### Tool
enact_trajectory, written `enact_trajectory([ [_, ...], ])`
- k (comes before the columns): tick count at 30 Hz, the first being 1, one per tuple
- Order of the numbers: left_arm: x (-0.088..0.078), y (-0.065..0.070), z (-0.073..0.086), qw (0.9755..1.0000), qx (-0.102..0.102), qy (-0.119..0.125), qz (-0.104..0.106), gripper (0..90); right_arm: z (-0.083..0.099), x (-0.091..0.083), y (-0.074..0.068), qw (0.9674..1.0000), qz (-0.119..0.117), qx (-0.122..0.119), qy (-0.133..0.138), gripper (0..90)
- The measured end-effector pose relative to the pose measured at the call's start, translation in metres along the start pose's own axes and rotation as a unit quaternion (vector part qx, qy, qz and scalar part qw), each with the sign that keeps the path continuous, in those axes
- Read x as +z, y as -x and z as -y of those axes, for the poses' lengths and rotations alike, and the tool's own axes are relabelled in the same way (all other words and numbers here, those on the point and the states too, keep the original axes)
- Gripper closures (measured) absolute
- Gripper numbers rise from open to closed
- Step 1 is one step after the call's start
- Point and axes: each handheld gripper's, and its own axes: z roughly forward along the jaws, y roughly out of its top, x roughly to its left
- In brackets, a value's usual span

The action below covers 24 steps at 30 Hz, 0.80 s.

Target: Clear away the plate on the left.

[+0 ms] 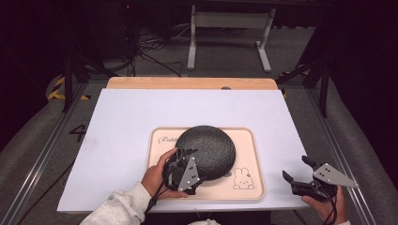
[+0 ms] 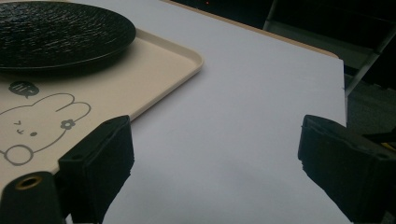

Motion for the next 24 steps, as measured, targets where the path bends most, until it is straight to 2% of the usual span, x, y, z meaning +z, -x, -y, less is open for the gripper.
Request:
enact_trajectory([
  [5,-0.003,-0.006,0.002,1.0000,0.000,0.001,-0.006,13.6,0.000,0.000,0.000,1.0000,0.000,0.000,0.000,11.2],
  [13,-0.006,-0.015,0.007,0.9998,-0.014,-0.002,-0.011,13.3,0.000,0.000,0.000,1.0000,0.000,0.000,0.000,11.3],
  [24,-0.011,-0.027,0.015,0.9995,-0.022,-0.007,-0.023,12.9,0.000,0.000,0.000,1.0000,0.000,-0.001,0.000,11.3],
])
